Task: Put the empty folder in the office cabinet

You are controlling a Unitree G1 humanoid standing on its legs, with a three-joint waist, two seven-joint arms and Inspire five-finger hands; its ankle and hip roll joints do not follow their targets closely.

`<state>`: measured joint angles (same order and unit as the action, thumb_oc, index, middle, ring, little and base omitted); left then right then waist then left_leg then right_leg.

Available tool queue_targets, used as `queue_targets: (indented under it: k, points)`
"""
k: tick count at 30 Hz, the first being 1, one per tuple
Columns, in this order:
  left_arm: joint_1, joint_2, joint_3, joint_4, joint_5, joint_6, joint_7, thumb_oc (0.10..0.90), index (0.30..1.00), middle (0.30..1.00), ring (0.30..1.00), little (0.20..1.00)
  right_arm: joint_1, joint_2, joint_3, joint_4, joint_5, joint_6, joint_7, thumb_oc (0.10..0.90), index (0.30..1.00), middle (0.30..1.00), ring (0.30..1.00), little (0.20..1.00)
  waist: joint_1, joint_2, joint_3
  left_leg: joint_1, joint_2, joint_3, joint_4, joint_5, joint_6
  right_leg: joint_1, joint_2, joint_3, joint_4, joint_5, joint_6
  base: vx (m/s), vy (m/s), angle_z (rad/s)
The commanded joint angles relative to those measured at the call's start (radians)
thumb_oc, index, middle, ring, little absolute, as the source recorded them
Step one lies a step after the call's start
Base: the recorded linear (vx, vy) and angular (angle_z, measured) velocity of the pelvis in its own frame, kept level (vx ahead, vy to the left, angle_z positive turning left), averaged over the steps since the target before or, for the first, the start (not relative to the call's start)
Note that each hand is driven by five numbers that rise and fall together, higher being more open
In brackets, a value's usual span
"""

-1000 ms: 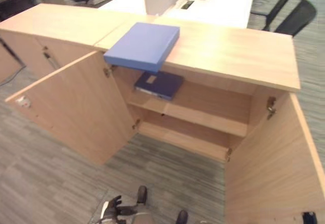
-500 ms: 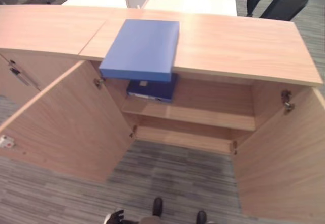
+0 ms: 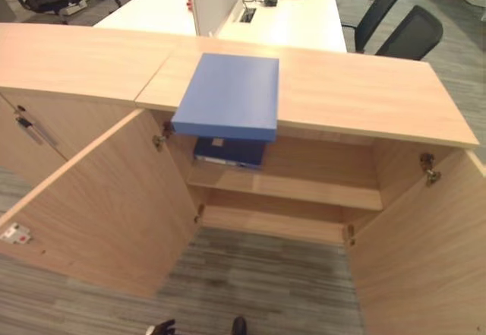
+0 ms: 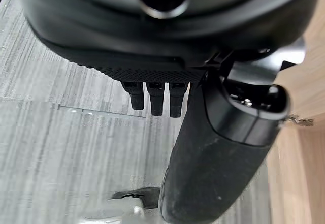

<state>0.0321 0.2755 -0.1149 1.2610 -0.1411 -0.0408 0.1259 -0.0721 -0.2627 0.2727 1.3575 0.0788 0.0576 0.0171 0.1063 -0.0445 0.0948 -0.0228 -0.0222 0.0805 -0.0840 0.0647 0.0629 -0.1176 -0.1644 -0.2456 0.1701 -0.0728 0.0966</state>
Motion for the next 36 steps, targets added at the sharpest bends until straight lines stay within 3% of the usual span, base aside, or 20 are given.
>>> queue_targets:
  k: [1, 3, 7, 11, 13, 15, 16, 18, 19, 21, 27, 28, 32, 34, 36]
  points:
    - [-0.045, 0.007, -0.004, 0.003, 0.032, -0.009, 0.008, 0.8, 0.9, 0.9, 0.9, 0.9, -0.066, -0.008, 0.028, -0.026, 0.003, -0.025, 0.003, 0.8, 0.9, 0.9, 0.9, 0.9, -0.007, 0.027, 0.082, -0.021, -0.027, -0.075, -0.003, -0.05, -0.049, -0.057, 0.097, 0.084, -0.053, 0.082, 0.021, 0.03, -0.052, 0.13]
    - [-0.058, 0.001, -0.023, -0.004, 0.041, -0.013, 0.001, 0.8, 0.9, 0.9, 0.9, 0.9, -0.062, -0.015, 0.028, -0.02, 0.007, -0.028, 0.002, 0.8, 0.9, 0.9, 0.9, 0.9, -0.023, 0.023, 0.097, -0.018, -0.04, -0.104, -0.003, -0.043, -0.047, -0.076, 0.128, 0.15, -0.097, 0.109, 0.02, 0.08, -0.081, 0.29]
    - [-0.059, -0.026, -0.039, -0.012, 0.01, -0.022, -0.04, 0.8, 0.9, 0.9, 0.9, 0.9, -0.042, -0.013, 0.026, 0.006, -0.01, -0.027, 0.005, 0.8, 0.9, 0.9, 0.9, 0.9, -0.035, 0.016, 0.065, -0.024, -0.047, -0.121, -0.003, -0.051, -0.058, -0.014, 0.127, 0.122, -0.193, 0.136, 0.013, 0.12, -0.118, 0.78]
    - [-0.053, -0.038, -0.038, -0.034, -0.029, -0.025, -0.069, 0.8, 0.9, 0.9, 0.9, 0.9, -0.029, -0.015, 0.011, 0.014, 0.003, -0.03, 0.018, 0.8, 0.9, 0.9, 0.9, 0.9, -0.046, 0.015, 0.055, -0.005, -0.037, -0.127, -0.003, -0.064, -0.066, 0.02, 0.133, 0.106, -0.208, 0.129, 0.009, 0.15, -0.113, 0.26]
    - [-0.051, -0.051, -0.032, -0.072, -0.116, -0.02, -0.086, 0.8, 0.9, 0.9, 0.9, 0.9, -0.024, -0.027, -0.007, 0.013, 0.013, -0.032, 0.014, 0.8, 0.9, 0.9, 0.9, 0.9, -0.053, -0.002, 0.083, -0.049, -0.029, -0.089, 0.178, -0.131, -0.095, 0.054, 0.112, 0.066, -0.187, 0.103, -0.006, 0.08, -0.147, 0.41]
    - [-0.049, -0.069, -0.027, -0.083, -0.167, -0.023, -0.091, 0.8, 0.9, 0.9, 0.9, 0.9, -0.028, -0.035, -0.002, 0.007, 0.02, -0.034, 0.015, 0.8, 0.9, 0.9, 0.9, 0.9, -0.053, -0.011, 0.1, -0.098, -0.017, -0.058, 0.286, -0.142, -0.111, 0.079, 0.1, 0.051, -0.191, 0.087, -0.014, 0.05, -0.038, 0.36]
    - [-0.036, -0.086, -0.033, -0.103, -0.196, -0.024, -0.104, 0.8, 0.9, 0.9, 0.9, 0.9, -0.03, -0.041, -0.003, 0.002, 0.025, -0.03, 0.016, 0.8, 0.9, 0.9, 0.9, 0.9, -0.053, -0.014, 0.096, -0.103, 0.03, -0.037, 0.241, -0.111, -0.109, 0.092, 0.092, 0.049, -0.191, 0.077, -0.013, 0.07, 0.014, 0.27]
    - [-0.031, -0.087, -0.041, -0.106, -0.189, -0.021, -0.112, 0.8, 0.9, 0.9, 0.9, 0.9, -0.028, -0.041, -0.004, 0.0, 0.027, -0.029, 0.02, 0.8, 0.9, 0.9, 0.9, 0.9, -0.048, -0.014, 0.088, -0.101, 0.051, -0.047, 0.191, -0.083, -0.106, 0.094, 0.093, 0.051, -0.189, 0.073, -0.011, 0.13, 0.029, 0.06]
    - [-0.032, -0.085, -0.064, -0.112, -0.178, -0.02, -0.125, 0.8, 0.9, 0.9, 0.9, 0.9, -0.021, -0.043, -0.006, 0.0, 0.024, -0.027, 0.025, 0.8, 0.9, 0.9, 0.9, 0.9, -0.047, 0.001, 0.065, -0.067, 0.078, -0.084, 0.054, -0.03, -0.111, 0.1, 0.109, 0.059, -0.186, 0.057, -0.012, 0.2, 0.059, -0.05]
    - [-0.036, -0.082, -0.086, -0.134, -0.174, -0.017, -0.132, 0.8, 0.9, 0.9, 0.9, 0.9, -0.013, -0.048, -0.021, 0.005, 0.028, -0.026, 0.024, 0.8, 0.9, 0.9, 0.9, 0.9, -0.063, 0.015, 0.043, -0.044, 0.085, -0.077, 0.008, -0.006, -0.122, 0.11, 0.112, 0.056, -0.196, 0.059, -0.008, 0.16, 0.101, -0.04]
    - [-0.024, -0.063, -0.104, -0.261, -0.19, -0.02, -0.134, 0.8, 0.9, 0.9, 0.9, 0.9, 0.007, -0.063, -0.081, -0.02, 0.084, -0.033, 0.01, 0.8, 0.9, 0.9, 0.9, 0.9, -0.082, 0.046, 0.003, 0.02, 0.062, -0.053, -0.003, -0.043, -0.12, 0.152, 0.099, 0.083, -0.253, 0.089, 0.007, 0.12, 0.15, -0.16]
    - [0.006, -0.041, -0.089, -0.4, -0.259, -0.023, -0.15, 0.8, 0.9, 0.9, 0.9, 0.9, 0.01, -0.066, -0.117, -0.013, 0.119, -0.034, 0.008, 0.8, 0.9, 0.9, 0.9, 0.9, -0.082, 0.057, -0.001, 0.034, 0.053, -0.05, -0.003, -0.057, -0.115, 0.164, 0.089, 0.084, -0.257, 0.089, 0.015, 0.08, 0.14, -0.25]
    - [0.057, 0.014, -0.04, -0.63, -0.286, -0.018, -0.128, 0.8, 0.9, 0.9, 0.9, 0.9, 0.014, -0.069, -0.178, 0.0, 0.153, -0.024, 0.005, 0.8, 0.9, 0.9, 0.9, 0.9, -0.079, 0.07, -0.006, 0.059, 0.038, -0.047, -0.003, -0.077, -0.103, 0.186, 0.073, 0.091, -0.257, 0.088, 0.026, 0.08, 0.131, -0.12]
    - [0.109, 0.049, 0.048, -0.825, -0.301, -0.027, -0.084, 0.8, 0.9, 0.9, 0.9, 0.9, 0.022, -0.062, -0.198, -0.01, 0.151, -0.017, 0.004, 0.8, 0.9, 0.9, 0.9, 0.9, -0.068, 0.07, -0.014, 0.07, 0.029, -0.049, -0.003, -0.088, -0.098, 0.194, 0.065, 0.092, -0.257, 0.089, 0.031, 0.07, 0.087, -0.05]
    - [0.129, 0.052, 0.086, -0.89, -0.297, -0.03, -0.064, 0.8, 0.9, 0.9, 0.9, 0.9, 0.025, -0.057, -0.204, -0.015, 0.149, -0.014, 0.002, 0.8, 0.9, 0.9, 0.9, 0.9, -0.063, 0.067, -0.015, 0.074, 0.028, -0.049, -0.003, -0.091, -0.097, 0.198, 0.062, 0.092, -0.257, 0.089, 0.033, 0.05, 0.041, 0.0]
